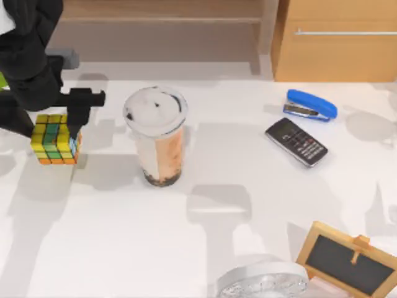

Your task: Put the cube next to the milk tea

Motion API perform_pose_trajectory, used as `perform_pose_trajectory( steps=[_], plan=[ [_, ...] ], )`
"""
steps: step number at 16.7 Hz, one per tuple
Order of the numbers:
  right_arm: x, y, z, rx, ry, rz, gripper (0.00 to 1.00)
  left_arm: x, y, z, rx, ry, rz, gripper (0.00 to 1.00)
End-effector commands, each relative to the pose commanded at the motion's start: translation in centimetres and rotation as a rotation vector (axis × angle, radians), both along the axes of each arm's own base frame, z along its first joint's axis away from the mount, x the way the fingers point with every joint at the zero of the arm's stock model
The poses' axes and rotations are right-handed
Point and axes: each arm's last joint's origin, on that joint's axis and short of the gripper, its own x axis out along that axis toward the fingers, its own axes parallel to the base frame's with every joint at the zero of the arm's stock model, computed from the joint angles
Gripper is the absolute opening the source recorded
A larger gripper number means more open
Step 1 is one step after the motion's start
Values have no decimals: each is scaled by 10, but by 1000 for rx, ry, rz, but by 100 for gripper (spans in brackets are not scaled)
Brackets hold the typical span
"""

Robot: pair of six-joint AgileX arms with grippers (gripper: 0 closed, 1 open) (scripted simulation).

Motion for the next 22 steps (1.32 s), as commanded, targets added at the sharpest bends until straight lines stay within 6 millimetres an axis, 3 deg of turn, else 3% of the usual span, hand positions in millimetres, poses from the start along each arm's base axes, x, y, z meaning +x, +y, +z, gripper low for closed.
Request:
perform_pose_trajectory(
  steps=[6,13,17,22],
  plan=[
    [0,0,0,0,0,0,100,1,0,0,-7,-23,4,0],
    [0,0,0,0,0,0,100,-2,-8,-29,-3,53,-11,0],
    [0,0,0,0,0,0,100,-2,-8,-29,-3,53,-11,0],
    [0,0,0,0,0,0,100,-2,-8,-29,-3,53,-11,38]
  ],
)
